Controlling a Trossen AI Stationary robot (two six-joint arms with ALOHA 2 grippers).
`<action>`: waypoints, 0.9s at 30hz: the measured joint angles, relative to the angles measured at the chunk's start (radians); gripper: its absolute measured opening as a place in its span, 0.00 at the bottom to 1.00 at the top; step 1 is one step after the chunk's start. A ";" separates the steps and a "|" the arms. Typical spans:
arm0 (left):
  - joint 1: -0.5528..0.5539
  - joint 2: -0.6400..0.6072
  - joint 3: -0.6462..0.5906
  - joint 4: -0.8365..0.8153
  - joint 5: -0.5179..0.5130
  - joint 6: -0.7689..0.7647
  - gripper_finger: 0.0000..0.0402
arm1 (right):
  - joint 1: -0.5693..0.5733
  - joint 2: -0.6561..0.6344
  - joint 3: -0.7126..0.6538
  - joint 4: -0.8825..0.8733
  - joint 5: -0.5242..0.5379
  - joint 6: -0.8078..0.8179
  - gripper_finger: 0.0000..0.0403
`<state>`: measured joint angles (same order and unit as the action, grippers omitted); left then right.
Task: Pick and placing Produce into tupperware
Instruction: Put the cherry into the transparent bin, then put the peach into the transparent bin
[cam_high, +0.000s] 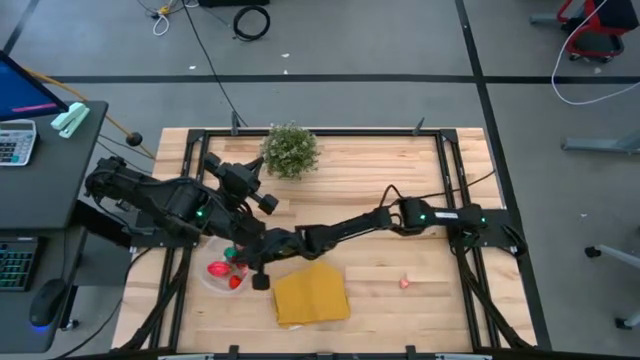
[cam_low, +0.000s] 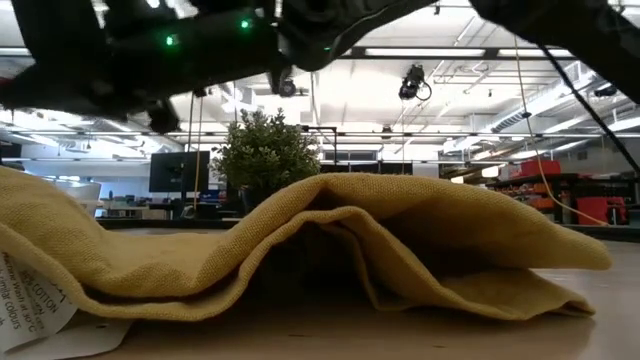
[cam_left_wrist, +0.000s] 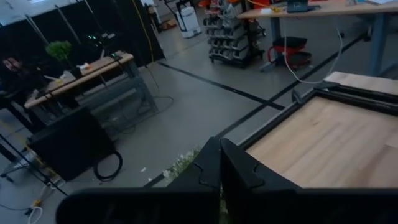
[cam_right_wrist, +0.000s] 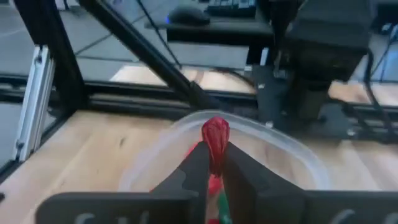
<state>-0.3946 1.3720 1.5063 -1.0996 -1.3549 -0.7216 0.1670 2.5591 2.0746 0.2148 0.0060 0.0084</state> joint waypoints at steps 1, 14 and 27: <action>0.000 0.000 0.000 0.001 0.011 0.000 0.02 | -0.004 0.013 0.029 -0.045 -0.022 0.004 0.14; -0.016 0.000 -0.001 0.002 0.017 -0.026 0.05 | -0.043 0.028 0.073 -0.255 -0.091 0.032 0.39; -0.024 0.001 -0.001 -0.047 0.125 -0.074 0.05 | 0.030 -0.289 0.074 -1.179 -0.093 -0.164 0.35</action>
<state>-0.4191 1.3727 1.5053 -1.1470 -1.2301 -0.7952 0.1967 2.2702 2.1483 -0.9641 -0.0872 -0.1552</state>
